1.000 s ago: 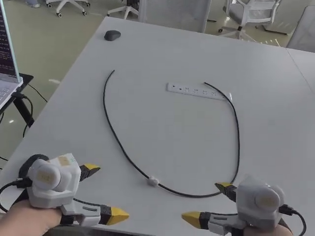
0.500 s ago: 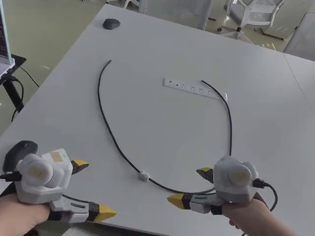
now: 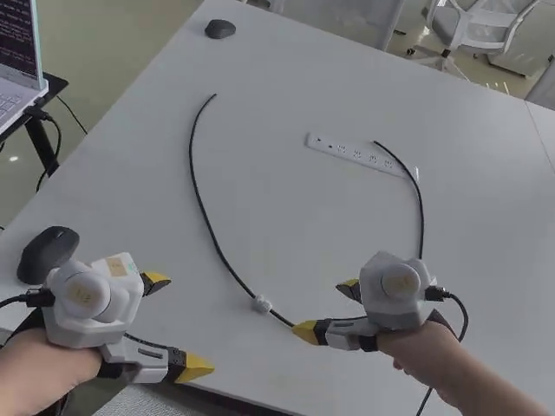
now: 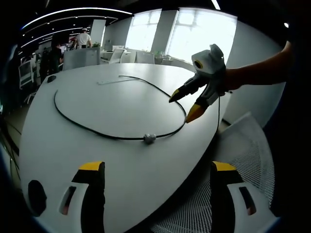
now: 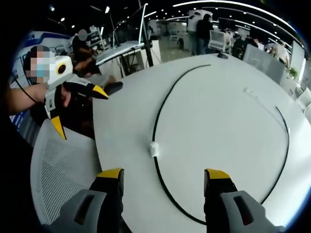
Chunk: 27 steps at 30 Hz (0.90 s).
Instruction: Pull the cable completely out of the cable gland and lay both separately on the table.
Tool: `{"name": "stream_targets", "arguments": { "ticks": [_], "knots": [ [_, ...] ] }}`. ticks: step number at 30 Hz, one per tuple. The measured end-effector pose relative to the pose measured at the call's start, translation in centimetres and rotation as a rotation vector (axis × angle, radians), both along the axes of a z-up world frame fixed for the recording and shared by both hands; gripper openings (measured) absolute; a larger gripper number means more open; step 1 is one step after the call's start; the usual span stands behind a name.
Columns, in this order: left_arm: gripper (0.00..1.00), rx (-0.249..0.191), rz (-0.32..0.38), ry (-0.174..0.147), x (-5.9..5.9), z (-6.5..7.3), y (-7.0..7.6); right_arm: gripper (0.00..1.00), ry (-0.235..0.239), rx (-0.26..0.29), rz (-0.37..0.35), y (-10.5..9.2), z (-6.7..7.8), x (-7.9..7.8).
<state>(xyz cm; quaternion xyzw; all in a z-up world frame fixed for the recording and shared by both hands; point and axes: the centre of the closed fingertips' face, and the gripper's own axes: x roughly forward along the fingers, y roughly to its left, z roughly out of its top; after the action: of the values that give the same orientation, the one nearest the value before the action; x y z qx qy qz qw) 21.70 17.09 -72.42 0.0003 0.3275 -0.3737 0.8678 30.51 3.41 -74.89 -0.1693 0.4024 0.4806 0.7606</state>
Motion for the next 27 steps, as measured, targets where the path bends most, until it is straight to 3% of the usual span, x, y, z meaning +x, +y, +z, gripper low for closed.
{"name": "stream_targets", "arguments": {
  "ticks": [7, 27],
  "knots": [
    [0.89, 0.009, -0.011, 0.014, -0.1, -0.5, -0.1, 0.56, 0.031, -0.020, 0.056, 1.5, -1.2, 0.5],
    [0.89, 0.014, -0.006, 0.044, 0.5, -1.9, -0.1, 0.33, 0.106, -0.101, 0.180, 4.8, -5.5, 0.0]
  ]
}}
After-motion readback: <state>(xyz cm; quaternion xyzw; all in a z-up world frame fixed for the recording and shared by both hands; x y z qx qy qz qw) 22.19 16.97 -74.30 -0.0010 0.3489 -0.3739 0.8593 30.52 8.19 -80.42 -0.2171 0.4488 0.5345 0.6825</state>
